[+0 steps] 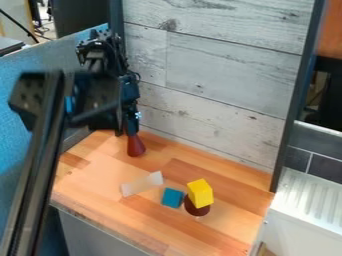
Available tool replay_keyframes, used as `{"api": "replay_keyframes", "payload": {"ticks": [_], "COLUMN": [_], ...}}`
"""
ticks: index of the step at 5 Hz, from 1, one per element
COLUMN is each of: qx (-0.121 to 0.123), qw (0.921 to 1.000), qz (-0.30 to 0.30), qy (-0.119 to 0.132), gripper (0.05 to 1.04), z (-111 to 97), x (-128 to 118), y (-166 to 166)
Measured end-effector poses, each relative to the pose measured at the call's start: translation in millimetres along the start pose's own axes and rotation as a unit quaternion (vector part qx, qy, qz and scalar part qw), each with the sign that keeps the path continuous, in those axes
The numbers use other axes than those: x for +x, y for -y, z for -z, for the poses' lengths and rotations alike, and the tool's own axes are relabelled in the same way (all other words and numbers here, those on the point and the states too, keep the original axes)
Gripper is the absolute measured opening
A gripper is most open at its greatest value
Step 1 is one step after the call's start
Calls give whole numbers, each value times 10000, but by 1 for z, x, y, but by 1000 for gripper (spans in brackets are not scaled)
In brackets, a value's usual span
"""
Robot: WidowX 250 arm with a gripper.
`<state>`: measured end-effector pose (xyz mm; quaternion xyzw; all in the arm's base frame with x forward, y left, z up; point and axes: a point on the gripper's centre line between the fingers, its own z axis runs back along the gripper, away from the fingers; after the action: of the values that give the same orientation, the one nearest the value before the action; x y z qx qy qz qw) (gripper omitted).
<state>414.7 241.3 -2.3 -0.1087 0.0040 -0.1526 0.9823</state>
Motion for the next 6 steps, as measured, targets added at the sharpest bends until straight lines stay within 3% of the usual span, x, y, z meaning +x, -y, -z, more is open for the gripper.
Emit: {"api": "replay_keyframes", "payload": {"ticks": [1, 2, 3, 4, 5, 6], "qx": [311, 794, 1145, 1042, 1315, 1365], "qw": [9990, 9956, 9897, 9872, 9789, 9778], "qz": [298, 501, 690, 751, 721, 730], "qy": [-91, -44, 520, 945, 1387, 1414], "gripper": [918, 1004, 1000, 1000, 1000, 1000], "z": [0, 1, -39, -68, -126, -132], "x": [-7, -15, -8, -15, -30, -32], "y": [-3, 15, 32, 42, 60, 60]}}
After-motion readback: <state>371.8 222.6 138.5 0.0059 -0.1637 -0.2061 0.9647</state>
